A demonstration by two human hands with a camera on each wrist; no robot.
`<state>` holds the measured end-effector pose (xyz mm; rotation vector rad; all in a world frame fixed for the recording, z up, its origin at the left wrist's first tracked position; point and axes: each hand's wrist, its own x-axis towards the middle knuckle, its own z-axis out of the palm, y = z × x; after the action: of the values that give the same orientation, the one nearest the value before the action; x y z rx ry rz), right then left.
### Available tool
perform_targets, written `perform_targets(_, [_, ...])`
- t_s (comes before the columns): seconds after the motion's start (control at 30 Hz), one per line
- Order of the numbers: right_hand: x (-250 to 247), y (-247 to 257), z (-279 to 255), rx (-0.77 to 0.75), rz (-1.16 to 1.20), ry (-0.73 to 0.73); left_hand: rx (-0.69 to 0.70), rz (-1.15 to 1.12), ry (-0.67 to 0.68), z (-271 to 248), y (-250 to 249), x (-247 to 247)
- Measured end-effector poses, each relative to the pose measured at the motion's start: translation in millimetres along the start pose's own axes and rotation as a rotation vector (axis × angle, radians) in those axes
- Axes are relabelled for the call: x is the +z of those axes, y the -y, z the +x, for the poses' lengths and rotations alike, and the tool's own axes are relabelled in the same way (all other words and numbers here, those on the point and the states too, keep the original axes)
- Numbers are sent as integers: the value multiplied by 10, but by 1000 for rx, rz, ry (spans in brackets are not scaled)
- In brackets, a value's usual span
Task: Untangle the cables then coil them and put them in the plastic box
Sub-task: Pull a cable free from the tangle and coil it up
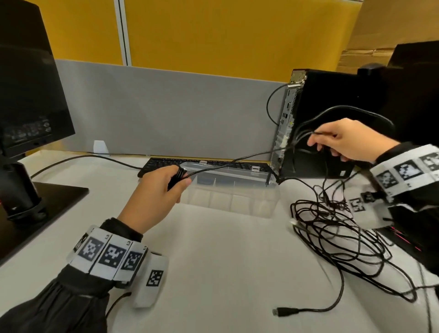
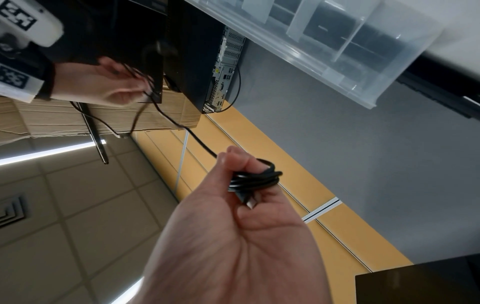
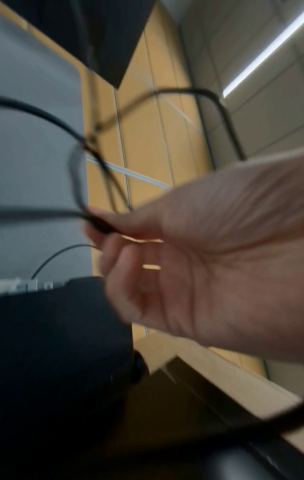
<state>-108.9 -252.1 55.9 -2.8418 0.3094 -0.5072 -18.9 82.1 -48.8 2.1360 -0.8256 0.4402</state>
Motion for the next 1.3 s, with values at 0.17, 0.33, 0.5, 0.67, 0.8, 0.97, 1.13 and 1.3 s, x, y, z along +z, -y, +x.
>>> perform_targets(0.17, [-315,-198,-118,48,-252,26,14,-44,54,9,-65,45])
perform_targets(0.33, [-437,-266,36,205,-259,182,-14,-35,89,17,-45,81])
perform_targets(0.5, [-143,-87,-49,194,252,511,-132,-61,55,23,35,20])
perform_targets(0.67, [129,74,-171,177,848,396,-123,-177,93,29,0,23])
perform_targets(0.8, [123,-14,-121,278,1177,227,-167,-154,46,37,56,-39])
perform_targets(0.97, [32,-562,-68,529,1422,-298,-327,-136,-121,122,241,-253])
perform_targets(1.13, [112,-989,-61,700,1242,-511,-404,-149,-186,158,333,-325])
perform_targets(1.3, [183,-1036,9,825,1023,-501,-446,-156,-200,159,324,-311])
